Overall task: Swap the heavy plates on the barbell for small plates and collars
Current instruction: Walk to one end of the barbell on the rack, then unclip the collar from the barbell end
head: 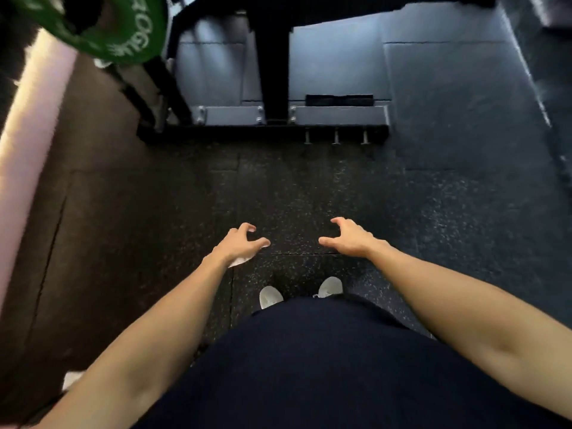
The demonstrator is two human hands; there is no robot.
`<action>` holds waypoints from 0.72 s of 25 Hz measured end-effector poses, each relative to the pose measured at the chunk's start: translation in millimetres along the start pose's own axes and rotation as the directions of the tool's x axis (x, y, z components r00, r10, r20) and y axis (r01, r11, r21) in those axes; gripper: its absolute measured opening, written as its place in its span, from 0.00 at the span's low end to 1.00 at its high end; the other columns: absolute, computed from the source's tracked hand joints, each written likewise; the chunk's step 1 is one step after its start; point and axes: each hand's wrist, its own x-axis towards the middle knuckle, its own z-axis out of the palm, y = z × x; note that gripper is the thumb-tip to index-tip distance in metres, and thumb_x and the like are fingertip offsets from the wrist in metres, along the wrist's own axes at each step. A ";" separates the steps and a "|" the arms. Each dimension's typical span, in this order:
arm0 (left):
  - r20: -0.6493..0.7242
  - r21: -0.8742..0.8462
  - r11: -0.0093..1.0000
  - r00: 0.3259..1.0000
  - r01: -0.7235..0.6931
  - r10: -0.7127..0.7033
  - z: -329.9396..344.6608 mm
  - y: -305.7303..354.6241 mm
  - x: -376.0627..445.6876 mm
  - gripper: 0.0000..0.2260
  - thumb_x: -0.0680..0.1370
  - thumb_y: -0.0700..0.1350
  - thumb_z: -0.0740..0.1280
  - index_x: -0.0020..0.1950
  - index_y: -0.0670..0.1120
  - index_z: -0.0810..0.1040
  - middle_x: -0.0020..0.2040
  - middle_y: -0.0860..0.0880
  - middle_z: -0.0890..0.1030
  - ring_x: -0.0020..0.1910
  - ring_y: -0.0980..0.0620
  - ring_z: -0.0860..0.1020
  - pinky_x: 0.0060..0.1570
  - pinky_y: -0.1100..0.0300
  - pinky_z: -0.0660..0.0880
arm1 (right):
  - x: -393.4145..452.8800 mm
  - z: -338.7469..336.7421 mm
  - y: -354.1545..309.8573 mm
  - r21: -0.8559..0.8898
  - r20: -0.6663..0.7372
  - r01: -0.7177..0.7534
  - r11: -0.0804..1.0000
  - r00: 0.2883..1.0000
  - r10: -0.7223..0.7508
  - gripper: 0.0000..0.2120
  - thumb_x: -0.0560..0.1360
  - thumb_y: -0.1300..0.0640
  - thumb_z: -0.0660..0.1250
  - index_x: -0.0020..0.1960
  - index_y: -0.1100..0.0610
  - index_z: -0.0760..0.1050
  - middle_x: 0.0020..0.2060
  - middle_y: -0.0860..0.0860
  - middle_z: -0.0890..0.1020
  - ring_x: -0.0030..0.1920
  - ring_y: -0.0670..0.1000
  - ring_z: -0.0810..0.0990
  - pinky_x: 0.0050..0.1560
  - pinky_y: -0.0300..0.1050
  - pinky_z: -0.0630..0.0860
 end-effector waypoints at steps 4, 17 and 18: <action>-0.006 0.086 0.992 0.996 -0.087 0.087 -7.8 33.8 7.7 0.34 0.69 0.68 0.64 0.71 0.56 0.65 0.72 0.44 0.63 0.64 0.43 0.72 0.66 0.42 0.68 | -16.1 -5.1 20.3 0.098 -0.064 -0.068 0.993 0.995 0.075 0.38 0.73 0.36 0.65 0.76 0.49 0.56 0.74 0.52 0.63 0.72 0.57 0.66 0.71 0.59 0.63; -0.426 0.124 0.919 0.817 -0.373 0.389 -200.5 194.4 -21.3 0.32 0.69 0.67 0.66 0.70 0.59 0.64 0.70 0.48 0.64 0.65 0.43 0.71 0.67 0.42 0.67 | -39.7 -207.7 -64.6 0.091 -0.490 0.235 0.968 0.857 -0.162 0.37 0.75 0.38 0.64 0.77 0.47 0.53 0.76 0.51 0.60 0.73 0.57 0.64 0.71 0.59 0.61; -0.462 0.131 0.909 0.787 -0.396 0.409 -220.5 208.6 -29.2 0.33 0.68 0.68 0.66 0.70 0.59 0.64 0.69 0.48 0.64 0.64 0.43 0.72 0.66 0.42 0.68 | -45.9 -227.5 -76.2 0.059 -0.527 0.261 0.963 0.828 -0.192 0.37 0.75 0.38 0.64 0.77 0.48 0.53 0.76 0.51 0.60 0.73 0.56 0.63 0.71 0.59 0.61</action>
